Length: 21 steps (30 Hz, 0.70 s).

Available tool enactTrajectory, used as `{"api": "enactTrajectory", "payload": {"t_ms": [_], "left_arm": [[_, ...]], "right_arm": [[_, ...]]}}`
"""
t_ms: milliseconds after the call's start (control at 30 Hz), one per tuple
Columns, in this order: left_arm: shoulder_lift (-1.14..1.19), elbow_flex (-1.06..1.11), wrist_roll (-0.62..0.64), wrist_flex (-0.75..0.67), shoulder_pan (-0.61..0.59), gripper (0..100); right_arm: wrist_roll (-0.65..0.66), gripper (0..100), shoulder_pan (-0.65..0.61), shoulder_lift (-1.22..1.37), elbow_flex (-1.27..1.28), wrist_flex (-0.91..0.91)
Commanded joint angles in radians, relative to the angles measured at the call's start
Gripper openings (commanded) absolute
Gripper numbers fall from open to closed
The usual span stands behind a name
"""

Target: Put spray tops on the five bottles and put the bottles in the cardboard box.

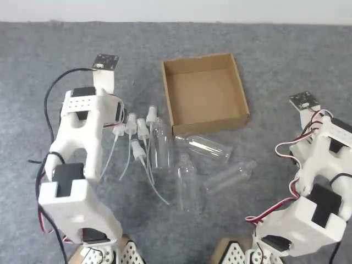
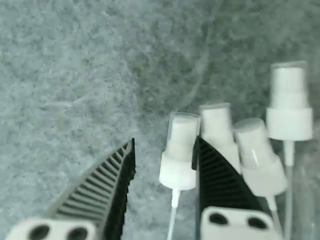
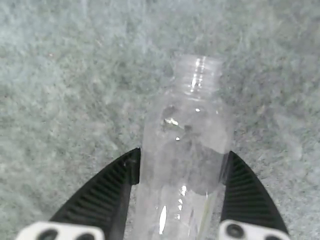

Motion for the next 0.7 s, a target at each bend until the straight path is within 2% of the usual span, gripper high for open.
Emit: {"api": "enactTrajectory", "payload": {"t_ms": [0, 167, 400, 533, 667], "left_arm": [[0.014, -0.048, 0.006, -0.023, 0.006, 17], [0.086, -0.082, 0.006, -0.049, 0.012, 16], [0.153, -0.162, 0.008, -0.006, 0.015, 1], [0.080, -0.202, 0.011, 0.101, 0.015, 1], [-0.103, -0.182, 0.026, 0.186, 0.017, 1]], "right_arm": [[-0.005, 22.3, -0.012, -0.007, -0.037, 0.013], [-0.006, 22.1, -0.012, -0.007, -0.037, 0.005], [-0.008, 22.1, -0.005, -0.008, -0.037, 0.013], [-0.009, 22.0, -0.005, -0.007, -0.037, 0.013], [-0.009, 22.0, -0.001, -0.007, -0.037, 0.015]]}}
